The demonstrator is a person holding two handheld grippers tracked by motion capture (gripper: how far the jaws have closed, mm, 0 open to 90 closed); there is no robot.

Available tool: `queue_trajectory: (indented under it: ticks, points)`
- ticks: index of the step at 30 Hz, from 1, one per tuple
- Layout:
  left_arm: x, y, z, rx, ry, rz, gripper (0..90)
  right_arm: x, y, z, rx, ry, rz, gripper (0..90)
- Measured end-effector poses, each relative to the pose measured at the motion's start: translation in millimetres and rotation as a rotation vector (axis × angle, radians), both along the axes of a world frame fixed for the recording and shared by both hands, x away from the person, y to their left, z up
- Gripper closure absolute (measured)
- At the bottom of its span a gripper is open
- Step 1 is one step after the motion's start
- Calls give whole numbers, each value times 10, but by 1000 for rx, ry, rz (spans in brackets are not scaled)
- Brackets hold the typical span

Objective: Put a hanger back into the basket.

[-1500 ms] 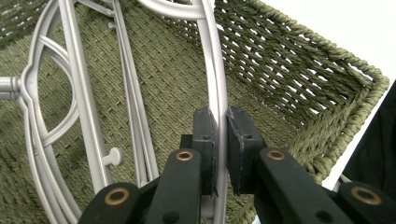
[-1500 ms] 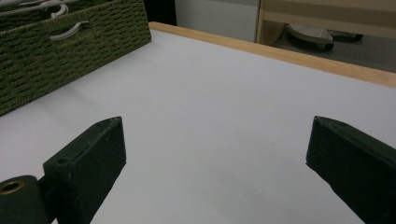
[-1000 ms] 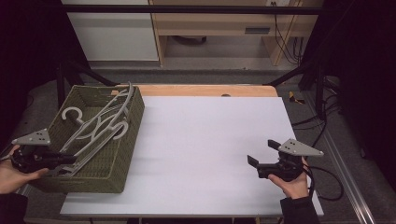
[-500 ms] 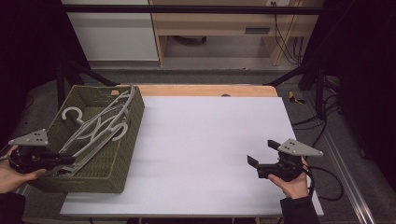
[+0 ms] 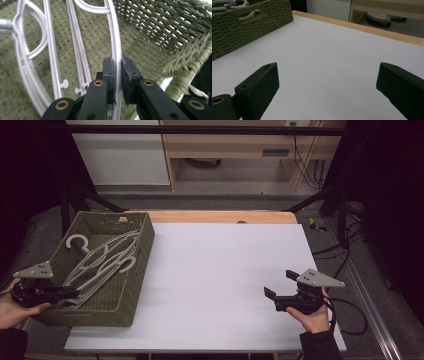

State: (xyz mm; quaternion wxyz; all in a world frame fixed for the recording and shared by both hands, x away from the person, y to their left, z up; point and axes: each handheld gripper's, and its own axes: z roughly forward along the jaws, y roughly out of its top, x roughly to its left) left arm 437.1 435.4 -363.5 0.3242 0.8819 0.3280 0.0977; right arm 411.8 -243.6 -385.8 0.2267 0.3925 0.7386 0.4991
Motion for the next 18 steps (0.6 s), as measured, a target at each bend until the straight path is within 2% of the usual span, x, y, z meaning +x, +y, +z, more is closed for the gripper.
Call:
queue_trajectory:
  ticks: [3, 7, 8, 12, 18]
  points:
    - [28, -51, -29, -11, 8, -4, 818, -1, -3, -1, 1, 4, -1, 46]
    - [23, -25, -69, -38, 11, 13, 817, -1, -1, 1, 0, 1, 1, 46]
    - [21, -12, -82, -47, 7, 25, 816, -1, 0, 1, -1, 0, 1, 46]
    - [15, 42, -107, -40, 11, 82, 802, 0, 7, -1, 1, 1, -1, 46]
    - [41, 116, -108, -10, 33, 205, 762, 0, 8, -2, 2, 5, -1, 46]
